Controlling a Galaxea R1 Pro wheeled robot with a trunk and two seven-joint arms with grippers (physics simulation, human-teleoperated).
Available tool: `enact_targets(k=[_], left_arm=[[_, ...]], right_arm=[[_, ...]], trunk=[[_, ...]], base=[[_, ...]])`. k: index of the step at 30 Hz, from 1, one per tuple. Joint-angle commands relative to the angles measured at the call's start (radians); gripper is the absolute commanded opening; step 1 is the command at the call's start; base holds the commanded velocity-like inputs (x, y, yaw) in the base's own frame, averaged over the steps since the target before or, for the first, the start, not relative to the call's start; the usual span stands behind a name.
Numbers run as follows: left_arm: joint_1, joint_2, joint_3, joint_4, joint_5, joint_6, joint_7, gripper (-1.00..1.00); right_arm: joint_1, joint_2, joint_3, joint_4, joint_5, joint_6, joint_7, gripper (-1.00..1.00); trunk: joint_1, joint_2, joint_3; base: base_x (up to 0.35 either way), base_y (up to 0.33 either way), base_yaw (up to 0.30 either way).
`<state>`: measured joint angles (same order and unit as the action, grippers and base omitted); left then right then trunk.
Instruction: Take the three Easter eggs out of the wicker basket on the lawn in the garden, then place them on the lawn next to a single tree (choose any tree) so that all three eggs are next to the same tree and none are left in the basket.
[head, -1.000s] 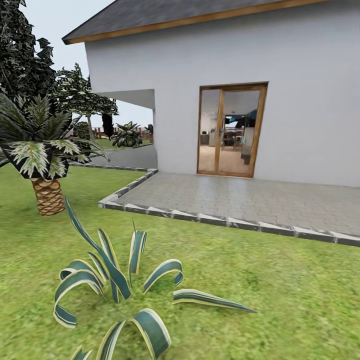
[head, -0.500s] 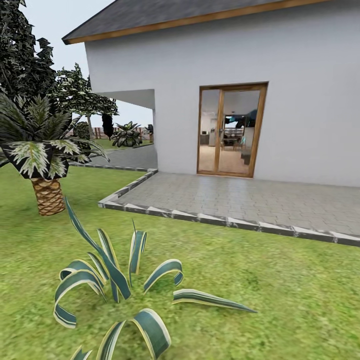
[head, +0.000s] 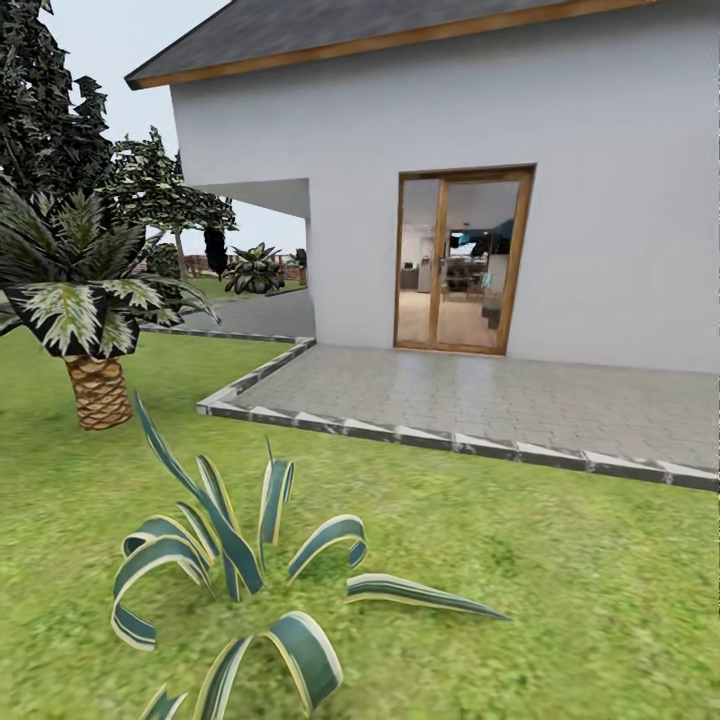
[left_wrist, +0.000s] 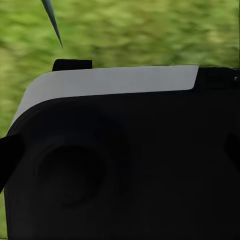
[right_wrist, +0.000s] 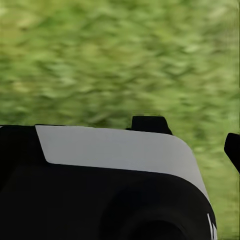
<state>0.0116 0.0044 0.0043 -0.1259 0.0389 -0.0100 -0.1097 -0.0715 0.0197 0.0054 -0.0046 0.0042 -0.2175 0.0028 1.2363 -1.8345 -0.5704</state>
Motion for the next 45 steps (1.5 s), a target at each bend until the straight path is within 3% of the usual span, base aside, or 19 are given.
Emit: enact_targets(k=[1,14,45], left_arm=[[0.000,0.000,0.000,-0.001,0.004,-0.001,-0.004,1.00],[0.000,0.001,0.000,-0.001,0.004,-0.001,-0.004,1.00],[0.001,0.002,0.002,-0.001,0.004,-0.001,-0.004,1.00]], right_arm=[[-0.001,0.000,0.000,0.001,0.000,-0.003,0.000,1.00],[-0.001,0.000,0.000,0.002,0.000,-0.003,0.000,1.00],[-0.001,-0.001,0.000,0.001,0.000,-0.003,0.000,1.00]], trunk=[[0.000,0.000,-0.001],[0.000,0.000,-0.001],[0.000,0.000,-0.001]], base=[[-0.225,0.000,0.000],[-0.039,0.038,0.000],[0.000,0.286,0.000]])
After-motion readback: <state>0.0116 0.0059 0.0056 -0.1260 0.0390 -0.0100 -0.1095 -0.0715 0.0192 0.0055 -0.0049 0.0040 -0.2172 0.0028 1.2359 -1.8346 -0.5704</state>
